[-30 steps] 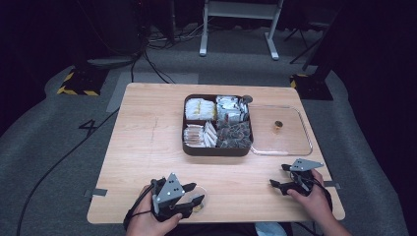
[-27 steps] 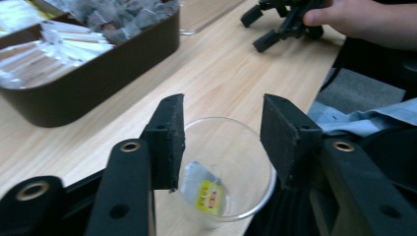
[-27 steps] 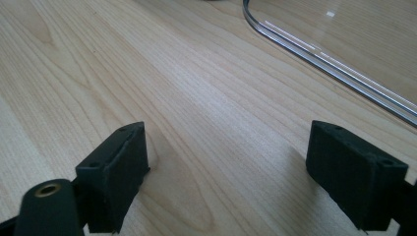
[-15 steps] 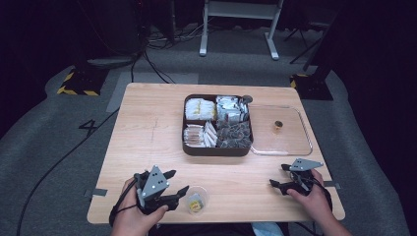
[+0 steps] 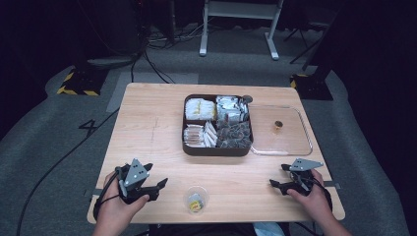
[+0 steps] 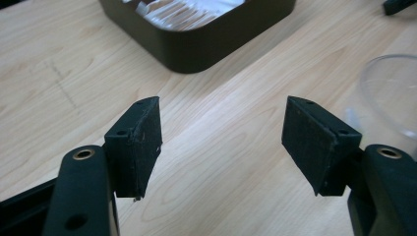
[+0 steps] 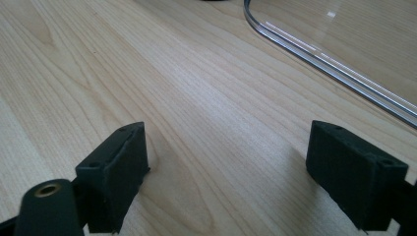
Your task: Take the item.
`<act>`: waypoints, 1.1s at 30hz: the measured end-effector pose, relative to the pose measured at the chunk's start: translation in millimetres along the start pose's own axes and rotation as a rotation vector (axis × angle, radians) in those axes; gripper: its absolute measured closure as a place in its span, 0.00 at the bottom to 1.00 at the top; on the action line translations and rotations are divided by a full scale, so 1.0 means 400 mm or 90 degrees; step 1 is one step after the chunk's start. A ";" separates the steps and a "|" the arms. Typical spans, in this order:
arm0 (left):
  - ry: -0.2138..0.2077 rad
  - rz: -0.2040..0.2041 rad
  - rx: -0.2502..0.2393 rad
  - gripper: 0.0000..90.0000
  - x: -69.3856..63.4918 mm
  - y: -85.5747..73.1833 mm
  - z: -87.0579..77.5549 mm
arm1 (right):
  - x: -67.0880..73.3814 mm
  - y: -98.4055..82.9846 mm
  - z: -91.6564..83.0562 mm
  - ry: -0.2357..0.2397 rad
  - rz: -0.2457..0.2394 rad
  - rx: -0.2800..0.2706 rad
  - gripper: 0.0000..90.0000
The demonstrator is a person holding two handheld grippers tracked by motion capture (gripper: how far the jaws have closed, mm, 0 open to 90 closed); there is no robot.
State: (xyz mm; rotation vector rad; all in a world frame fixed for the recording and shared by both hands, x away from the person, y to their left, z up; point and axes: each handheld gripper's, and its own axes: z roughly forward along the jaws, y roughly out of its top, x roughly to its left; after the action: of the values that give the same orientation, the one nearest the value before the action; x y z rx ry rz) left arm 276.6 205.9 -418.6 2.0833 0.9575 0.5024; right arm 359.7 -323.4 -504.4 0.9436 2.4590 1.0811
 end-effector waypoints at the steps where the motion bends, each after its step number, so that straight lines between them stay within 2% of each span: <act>1: 0.003 -0.005 0.005 0.35 0.009 -0.005 0.003 | 0.000 0.000 0.000 0.000 0.000 0.000 0.18; 8: 0.020 -0.034 0.030 0.34 0.059 -0.038 0.024 | 0.000 0.000 0.000 0.000 0.000 0.000 0.18; 11: 0.031 -0.033 0.061 0.33 0.083 -0.061 0.043 | 0.000 0.000 0.000 0.000 0.000 0.000 0.18; 12: 0.031 -0.033 0.061 0.33 0.083 -0.061 0.043 | 0.000 0.000 0.000 0.000 0.000 0.000 0.18; 13: 0.038 -0.027 0.078 0.33 0.094 -0.072 0.050 | 0.000 0.000 0.000 0.000 0.000 0.000 0.18; 18: 0.044 -0.006 0.096 0.31 0.108 -0.088 0.066 | 0.000 0.000 0.000 0.000 0.000 0.000 0.18; 23: 0.043 -0.004 0.116 0.28 0.117 -0.107 0.084 | 0.000 0.000 0.000 0.000 0.000 0.000 0.18; 33: 0.034 -0.022 0.156 0.24 0.130 -0.143 0.110 | 0.000 0.000 0.000 0.000 0.000 0.000 0.18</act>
State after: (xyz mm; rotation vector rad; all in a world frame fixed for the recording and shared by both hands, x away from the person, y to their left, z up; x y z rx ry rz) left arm 310.5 248.5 -489.1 2.2764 1.1314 0.4424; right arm 359.7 -323.5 -504.4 0.9434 2.4591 1.0814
